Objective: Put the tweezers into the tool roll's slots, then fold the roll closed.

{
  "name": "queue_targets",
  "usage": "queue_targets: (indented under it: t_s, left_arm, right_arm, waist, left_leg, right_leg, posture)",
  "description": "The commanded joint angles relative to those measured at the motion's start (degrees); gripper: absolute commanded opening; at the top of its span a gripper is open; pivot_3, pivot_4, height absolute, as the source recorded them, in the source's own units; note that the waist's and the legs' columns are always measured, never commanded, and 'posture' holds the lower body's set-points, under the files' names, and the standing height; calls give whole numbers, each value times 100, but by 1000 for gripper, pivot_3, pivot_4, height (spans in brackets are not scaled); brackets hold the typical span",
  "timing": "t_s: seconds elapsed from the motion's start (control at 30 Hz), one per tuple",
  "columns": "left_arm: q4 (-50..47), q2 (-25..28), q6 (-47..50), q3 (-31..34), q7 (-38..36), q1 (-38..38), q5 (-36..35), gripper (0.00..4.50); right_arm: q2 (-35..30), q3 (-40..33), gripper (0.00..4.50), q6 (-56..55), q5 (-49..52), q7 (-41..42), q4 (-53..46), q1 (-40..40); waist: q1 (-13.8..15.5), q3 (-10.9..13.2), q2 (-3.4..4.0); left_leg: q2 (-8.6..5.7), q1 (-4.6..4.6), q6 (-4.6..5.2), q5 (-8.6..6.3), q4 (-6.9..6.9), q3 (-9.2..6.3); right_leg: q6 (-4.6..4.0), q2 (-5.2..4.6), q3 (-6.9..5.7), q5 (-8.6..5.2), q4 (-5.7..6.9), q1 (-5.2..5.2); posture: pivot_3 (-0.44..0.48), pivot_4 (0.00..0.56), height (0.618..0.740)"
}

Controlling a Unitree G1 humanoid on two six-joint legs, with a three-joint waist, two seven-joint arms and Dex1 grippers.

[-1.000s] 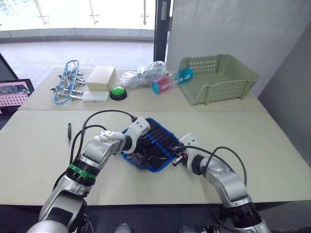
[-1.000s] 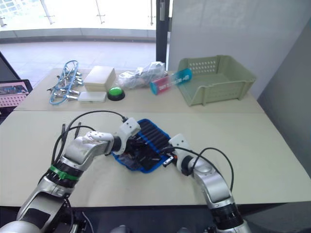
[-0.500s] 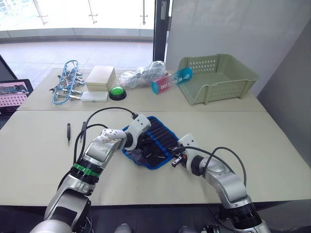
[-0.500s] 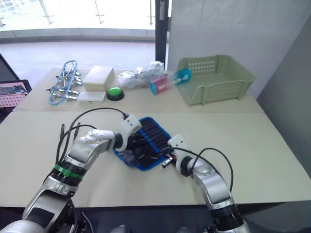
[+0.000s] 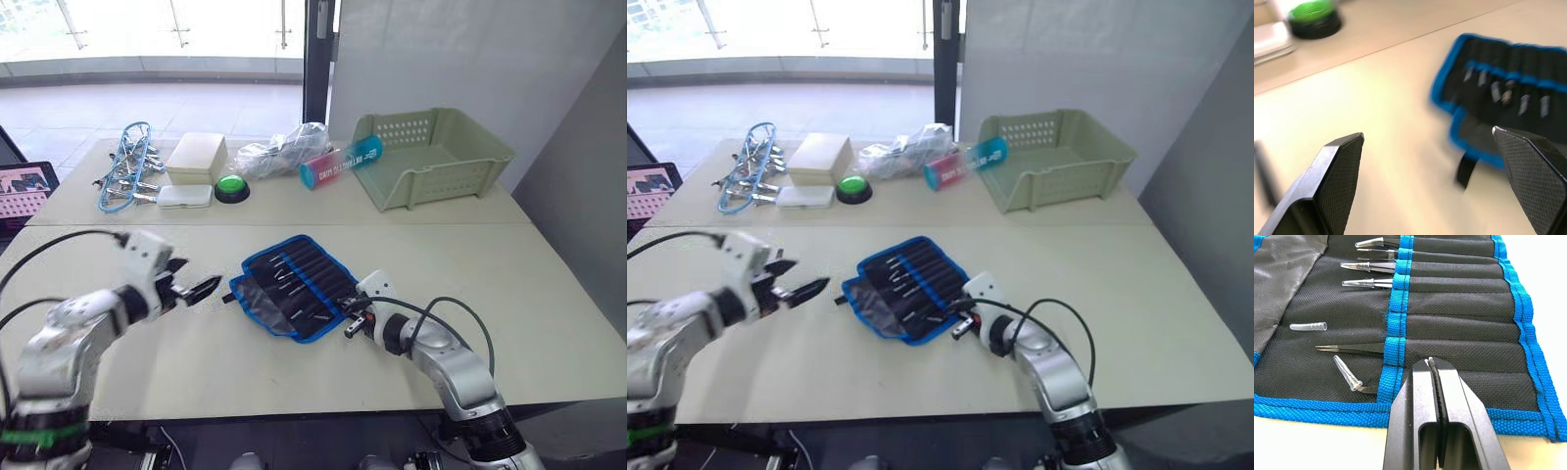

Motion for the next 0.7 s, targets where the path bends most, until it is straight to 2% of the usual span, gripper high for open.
queue_targets:
  t_s: [0.03,0.1,0.17,0.37,0.5,0.7]
  left_arm:
    - [-665,-167,-645,879,200,1115,174,4476]
    - [-774,-350,-1011,1207,334,1755,322,4476]
    - [-879,-678,-1031,1737,273,2213,-124,4476]
    - [-1159,-1425,-1300,2682,436,3044,-839,4476]
    - [-1213,-1534,-1362,2857,579,3454,-918,4476]
    - [-1239,-1531,-1369,2708,794,3592,-985,4476]
  right_arm:
    - [-107,48,0,122,-68,11,315,269]
    - [-128,39,0,100,-59,38,324,300]
    - [-136,43,0,69,-57,60,342,323]
    - [-131,77,0,-53,-51,147,419,348]
    - [-119,75,0,-68,-41,188,444,340]
    - [-80,95,0,-112,-54,231,550,246]
  waist:
    - [-1,0,1]
    - [42,0,0]
    - [64,-2,-3]
    - [87,-12,-18]
    - [78,-13,-19]
    - [67,-13,-20]
  left_leg:
    - [0,0,1,-1,1,1]
    - [0,1,22,-14,0,-1]
    - [0,2,26,-16,1,-1]
    - [0,4,31,-20,2,-3]
    - [0,6,32,-21,1,-4]
    - [0,8,32,-21,1,-4]
  right_leg:
    - [0,-1,0,0,-10,2]
    - [0,-2,-1,0,-18,2]
    - [-1,-2,-2,0,-18,3]
    - [-2,-2,-3,-1,-19,7]
    - [-3,-2,-4,-1,-19,7]
    - [-4,-2,-3,-1,-18,8]
  posture:
    - [0,150,716]
    - [0,150,716]
    - [0,150,716]
    - [0,150,716]
    - [0,150,716]
    - [0,150,716]
